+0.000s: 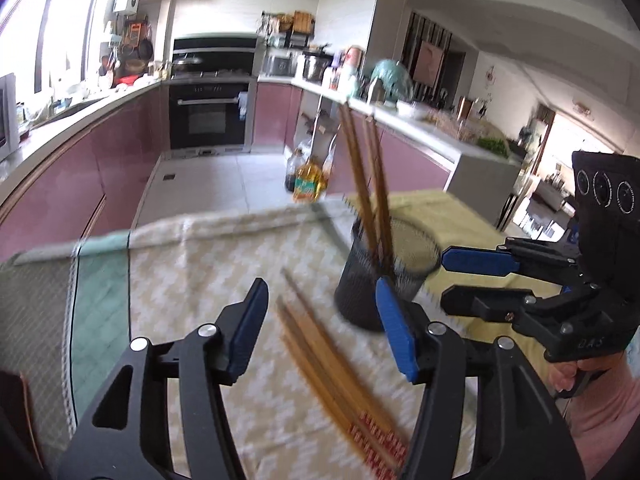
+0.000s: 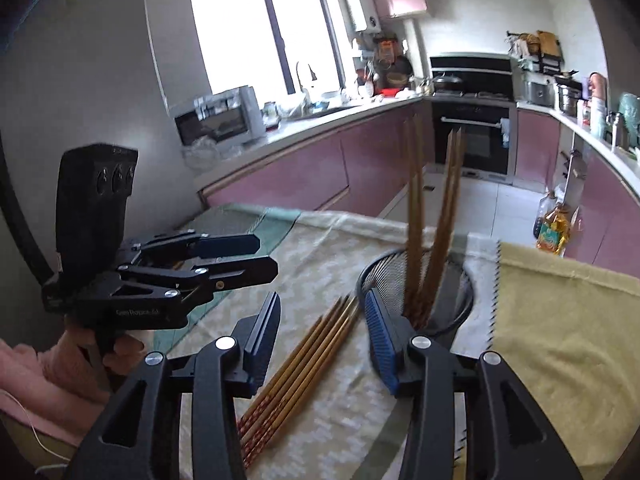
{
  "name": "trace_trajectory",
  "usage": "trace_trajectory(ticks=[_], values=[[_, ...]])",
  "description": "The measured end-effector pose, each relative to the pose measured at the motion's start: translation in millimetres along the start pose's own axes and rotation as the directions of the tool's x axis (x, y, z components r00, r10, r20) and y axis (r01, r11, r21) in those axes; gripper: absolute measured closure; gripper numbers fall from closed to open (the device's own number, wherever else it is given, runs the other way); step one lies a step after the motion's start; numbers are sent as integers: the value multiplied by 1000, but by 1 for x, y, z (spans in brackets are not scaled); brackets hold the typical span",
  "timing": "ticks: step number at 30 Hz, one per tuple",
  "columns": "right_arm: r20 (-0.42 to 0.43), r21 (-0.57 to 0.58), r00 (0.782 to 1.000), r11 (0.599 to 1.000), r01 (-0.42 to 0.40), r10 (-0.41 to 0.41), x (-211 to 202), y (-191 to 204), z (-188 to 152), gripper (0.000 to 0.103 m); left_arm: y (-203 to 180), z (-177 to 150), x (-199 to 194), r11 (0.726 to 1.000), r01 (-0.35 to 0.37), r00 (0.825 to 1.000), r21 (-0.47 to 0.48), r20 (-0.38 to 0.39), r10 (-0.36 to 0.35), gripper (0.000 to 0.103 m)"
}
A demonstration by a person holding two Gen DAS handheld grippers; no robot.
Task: Organize utensils
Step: 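Withdraw both open tools from the cup back over the table, then grasp a chopstick with the left tool while the right tool grasps another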
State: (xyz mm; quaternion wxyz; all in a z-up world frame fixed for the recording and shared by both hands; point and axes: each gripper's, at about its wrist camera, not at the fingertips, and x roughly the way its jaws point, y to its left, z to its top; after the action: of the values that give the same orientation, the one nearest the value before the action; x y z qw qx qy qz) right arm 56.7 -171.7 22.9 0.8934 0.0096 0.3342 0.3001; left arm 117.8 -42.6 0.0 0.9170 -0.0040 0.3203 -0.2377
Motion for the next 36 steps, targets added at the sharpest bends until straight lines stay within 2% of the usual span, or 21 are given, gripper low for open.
trace_trajectory(ticks=[6, 15, 28, 36], values=[[-136, 49, 991, 999, 4, 2, 40, 3, -32, 61, 8, -43, 10, 1000, -19, 995, -22, -100, 17, 47], [-192, 87, 981, 995, 49, -32, 58, 6, -51, 61, 9, -81, 28, 998, -39, 978, -45, -205, 29, 47], [-210, 67, 974, 992, 102, -86, 70, 7, -56, 61, 11, -87, 31, 996, -65, 971, -61, -235, 49, 47], [-209, 26, 971, 992, 126, -118, 73, 14, -57, 61, 8, -83, 32, 997, -57, 972, -47, -232, 45, 43]])
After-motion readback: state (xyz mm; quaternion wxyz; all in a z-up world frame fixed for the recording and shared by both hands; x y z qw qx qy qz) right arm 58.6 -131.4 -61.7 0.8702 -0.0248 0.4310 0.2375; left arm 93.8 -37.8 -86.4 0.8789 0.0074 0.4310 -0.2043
